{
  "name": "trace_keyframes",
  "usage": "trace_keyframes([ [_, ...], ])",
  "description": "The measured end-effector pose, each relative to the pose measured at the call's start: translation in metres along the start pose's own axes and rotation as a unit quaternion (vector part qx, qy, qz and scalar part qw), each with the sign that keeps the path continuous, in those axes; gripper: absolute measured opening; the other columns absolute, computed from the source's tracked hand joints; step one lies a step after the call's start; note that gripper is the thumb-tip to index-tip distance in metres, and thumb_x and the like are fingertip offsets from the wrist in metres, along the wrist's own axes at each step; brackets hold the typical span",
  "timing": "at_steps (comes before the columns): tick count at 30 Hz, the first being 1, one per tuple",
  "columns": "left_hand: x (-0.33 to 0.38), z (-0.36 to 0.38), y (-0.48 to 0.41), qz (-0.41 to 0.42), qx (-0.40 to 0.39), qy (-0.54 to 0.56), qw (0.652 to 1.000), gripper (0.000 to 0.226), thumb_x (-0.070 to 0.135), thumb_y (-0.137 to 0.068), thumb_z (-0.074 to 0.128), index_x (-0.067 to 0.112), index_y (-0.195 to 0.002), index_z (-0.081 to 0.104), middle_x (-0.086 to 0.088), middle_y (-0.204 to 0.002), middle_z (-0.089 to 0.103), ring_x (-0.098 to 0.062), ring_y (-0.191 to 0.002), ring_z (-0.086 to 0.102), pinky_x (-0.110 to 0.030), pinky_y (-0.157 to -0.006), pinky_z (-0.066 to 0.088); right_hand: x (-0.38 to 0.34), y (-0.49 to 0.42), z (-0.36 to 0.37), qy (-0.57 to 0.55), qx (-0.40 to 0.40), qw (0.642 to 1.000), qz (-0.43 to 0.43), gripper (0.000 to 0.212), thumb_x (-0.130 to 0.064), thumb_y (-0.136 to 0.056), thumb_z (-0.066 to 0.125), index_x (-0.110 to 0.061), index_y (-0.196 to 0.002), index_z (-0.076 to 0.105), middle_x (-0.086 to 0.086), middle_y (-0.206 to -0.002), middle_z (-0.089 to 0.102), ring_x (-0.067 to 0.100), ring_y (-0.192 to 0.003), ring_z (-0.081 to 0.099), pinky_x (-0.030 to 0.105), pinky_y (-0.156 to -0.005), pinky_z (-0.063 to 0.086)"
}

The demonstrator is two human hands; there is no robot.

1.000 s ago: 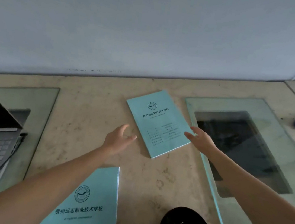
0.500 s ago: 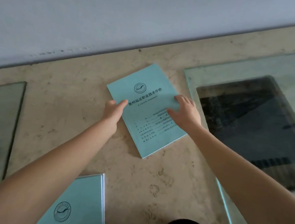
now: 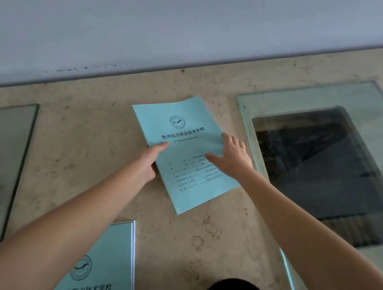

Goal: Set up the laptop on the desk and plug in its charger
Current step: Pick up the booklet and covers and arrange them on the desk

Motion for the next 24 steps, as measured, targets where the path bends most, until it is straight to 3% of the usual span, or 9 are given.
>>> trace_keyframes([
  [4, -0.005, -0.029, 0.022, 0.004, -0.046, 0.001, 0.999, 0.031, 0.019, -0.087, 0.064, 0.015, -0.118, 0.060, -0.009, -0.124, 0.062, -0.024, -0.114, 0.059, -0.041, -0.100, 0.044, -0.006, 0.015, 0.005, -0.144, -0.018, 0.988, 0.057, 0.075, -0.046, -0.085, 0.061, -0.012, -0.144, 0.028, 0.009, -0.138, 0.045, 0.027, -0.125, 0.042, 0.044, -0.102, 0.040],
  [7, -0.004, -0.052, 0.048, 0.014, -0.097, -0.006, 0.995, 0.018, 0.019, -0.089, 0.062, 0.016, -0.106, 0.065, -0.008, -0.105, 0.070, -0.022, -0.089, 0.069, -0.035, -0.076, 0.055, -0.022, 0.033, 0.007, -0.250, -0.064, 0.960, 0.105, 0.056, -0.041, -0.092, 0.053, -0.008, -0.136, 0.040, 0.014, -0.123, 0.059, 0.022, -0.094, 0.055, 0.036, -0.083, 0.046],
  [9, -0.004, -0.068, 0.069, 0.011, -0.137, -0.016, 0.990, 0.009, 0.021, -0.090, 0.060, 0.017, -0.096, 0.066, -0.004, -0.085, 0.075, -0.018, -0.070, 0.072, -0.030, -0.060, 0.056, -0.039, 0.048, 0.008, -0.268, -0.098, 0.952, 0.112, 0.044, -0.042, -0.095, 0.045, -0.009, -0.123, 0.052, 0.013, -0.113, 0.063, 0.021, -0.086, 0.055, 0.030, -0.070, 0.045],
  [11, -0.006, -0.086, 0.087, 0.019, -0.169, -0.025, 0.985, 0.010, 0.021, -0.091, 0.058, 0.016, -0.095, 0.066, -0.003, -0.077, 0.076, -0.016, -0.065, 0.072, -0.029, -0.058, 0.058, -0.057, 0.064, 0.010, -0.298, -0.111, 0.939, 0.130, 0.038, -0.044, -0.096, 0.043, -0.012, -0.111, 0.057, 0.009, -0.105, 0.061, 0.019, -0.088, 0.055, 0.028, -0.070, 0.046],
  [14, -0.010, -0.117, 0.114, 0.055, -0.209, -0.038, 0.976, 0.015, 0.018, -0.092, 0.054, 0.013, -0.100, 0.065, -0.005, -0.082, 0.076, -0.019, -0.069, 0.073, -0.031, -0.059, 0.059, -0.077, 0.090, 0.013, -0.399, -0.120, 0.893, 0.170, 0.034, -0.046, -0.092, 0.051, -0.016, -0.105, 0.058, 0.002, -0.101, 0.061, 0.019, -0.094, 0.060, 0.031, -0.074, 0.053],
  [16, -0.013, -0.140, 0.130, 0.073, -0.215, -0.055, 0.972, 0.015, 0.017, -0.092, 0.054, 0.013, -0.101, 0.065, -0.006, -0.085, 0.076, -0.020, -0.070, 0.073, -0.031, -0.058, 0.059, -0.085, 0.108, 0.015, -0.448, -0.142, 0.868, 0.163, 0.023, -0.038, -0.092, 0.055, -0.016, -0.097, 0.060, 0.002, -0.096, 0.064, 0.017, -0.085, 0.062, 0.033, -0.075, 0.055],
  [19, -0.021, -0.179, 0.146, 0.092, -0.185, -0.091, 0.974, 0.020, 0.012, -0.090, 0.059, 0.010, -0.109, 0.064, -0.011, -0.103, 0.072, -0.021, -0.076, 0.072, -0.033, -0.065, 0.060, -0.096, 0.137, 0.020, -0.454, -0.172, 0.865, 0.126, 0.010, -0.023, -0.095, 0.053, -0.017, -0.094, 0.060, 0.002, -0.092, 0.064, 0.017, -0.078, 0.062, 0.033, -0.067, 0.054],
  [24, -0.057, -0.241, 0.154, 0.074, -0.139, -0.125, 0.980, 0.036, 0.002, -0.086, 0.061, 0.003, -0.123, 0.057, -0.020, -0.124, 0.061, -0.033, -0.103, 0.061, -0.048, -0.095, 0.048, -0.118, 0.184, 0.048, -0.430, -0.213, 0.872, 0.095, 0.023, -0.015, -0.098, 0.047, -0.011, -0.119, 0.054, 0.002, -0.098, 0.063, 0.017, -0.084, 0.061, 0.032, -0.066, 0.053],
])
Point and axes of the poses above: each hand's wrist, its own y-axis away from the middle knuckle, its own z-axis out of the palm, x = y × z, the point moved 1 cm from there along -y, towards the middle knuckle
